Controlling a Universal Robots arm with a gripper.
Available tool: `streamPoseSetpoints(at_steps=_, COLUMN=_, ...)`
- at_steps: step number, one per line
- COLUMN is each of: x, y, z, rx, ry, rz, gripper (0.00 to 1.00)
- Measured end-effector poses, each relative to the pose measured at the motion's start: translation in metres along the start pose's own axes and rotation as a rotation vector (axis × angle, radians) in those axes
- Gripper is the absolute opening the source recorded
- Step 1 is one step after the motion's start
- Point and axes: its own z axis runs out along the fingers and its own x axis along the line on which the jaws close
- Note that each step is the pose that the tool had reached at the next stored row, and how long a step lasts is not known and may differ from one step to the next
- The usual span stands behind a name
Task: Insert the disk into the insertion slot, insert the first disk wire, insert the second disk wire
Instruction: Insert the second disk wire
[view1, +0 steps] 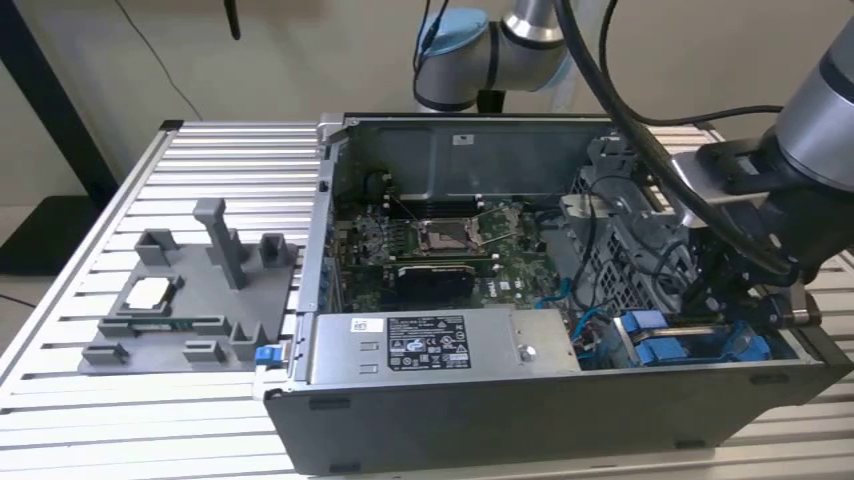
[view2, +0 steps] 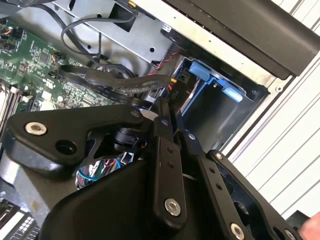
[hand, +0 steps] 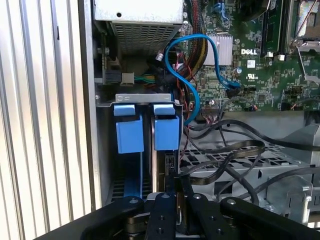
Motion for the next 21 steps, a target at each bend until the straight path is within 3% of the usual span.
streamPoseSetpoints(at_steps=8, x=0.0010, y=0.0006, z=0.0049, rx=0.0004, ry=-0.0001, rz=0.000, gripper=0.17)
streamPoseSetpoints(at_steps=9, x=0.0009, y=0.0005, z=0.0041, rx=0.0004, ry=-0.0005, rz=0.000, gripper=0.24)
streamPoseSetpoints(at_steps=17, x=-0.0019, y=-0.0014, z=-0.0140, rx=-0.0024, ry=-0.0002, rz=0.000, gripper=0.24)
streamPoseSetpoints(at_steps=21, x=-0.0028, y=-0.0035, z=-0.0198, rx=-0.0172, ry=0.0048, rz=0.002, gripper=0.24)
